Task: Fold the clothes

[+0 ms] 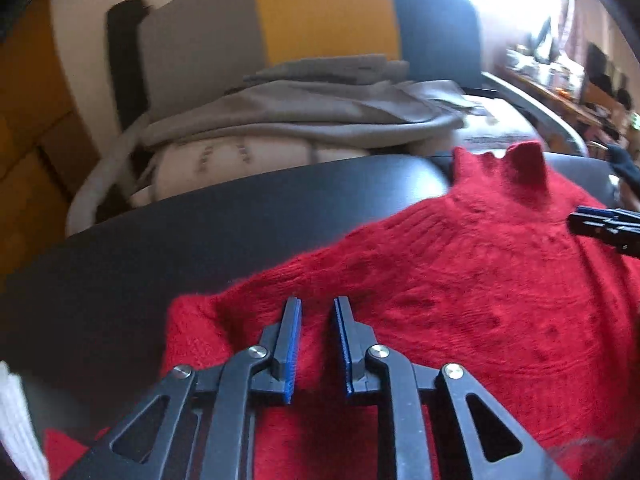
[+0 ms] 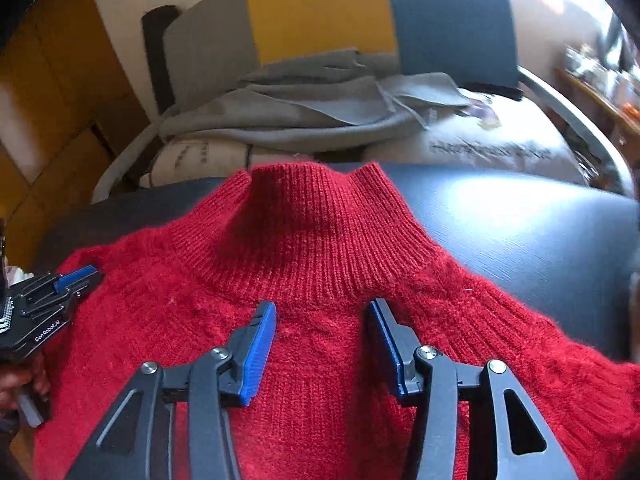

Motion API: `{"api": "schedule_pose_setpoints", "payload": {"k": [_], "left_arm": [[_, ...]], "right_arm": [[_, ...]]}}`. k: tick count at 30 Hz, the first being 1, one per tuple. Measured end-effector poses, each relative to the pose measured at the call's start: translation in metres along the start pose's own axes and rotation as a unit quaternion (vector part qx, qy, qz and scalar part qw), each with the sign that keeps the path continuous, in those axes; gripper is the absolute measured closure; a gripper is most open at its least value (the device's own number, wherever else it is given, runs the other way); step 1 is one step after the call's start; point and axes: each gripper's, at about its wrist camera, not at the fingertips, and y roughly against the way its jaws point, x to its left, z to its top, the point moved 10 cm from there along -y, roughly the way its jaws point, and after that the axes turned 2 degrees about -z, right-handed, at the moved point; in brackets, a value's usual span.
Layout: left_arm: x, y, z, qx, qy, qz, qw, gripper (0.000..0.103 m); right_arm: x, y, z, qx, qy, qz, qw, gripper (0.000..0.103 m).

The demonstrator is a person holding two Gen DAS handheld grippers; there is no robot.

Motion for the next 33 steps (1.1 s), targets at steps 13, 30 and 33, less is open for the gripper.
{"api": "schedule_pose_setpoints", "payload": {"k": [13,30,33], "left_arm": [[-0.044,0.032,0.063,-0.052,0.011,-0.105,0.993,0.083],[-0.1,-0.04,0.076,-0.02,-0.02,-0.092,0.9954,0.08],[-0.099,-0.044,0.077,-0.02,-0.022,-0.079,0.9964,0.08]], "right_arm": [[0.007,0.016,0.049,-0.028,0.031,0.015,0.999,0.052],[-0.016,-0.048,0.059,-0.001,0.098,-0.083,0.992,0.089],[-0.016,-0.046,0.057,-0.012,0.098,-0.089,0.991,0.088]]}}
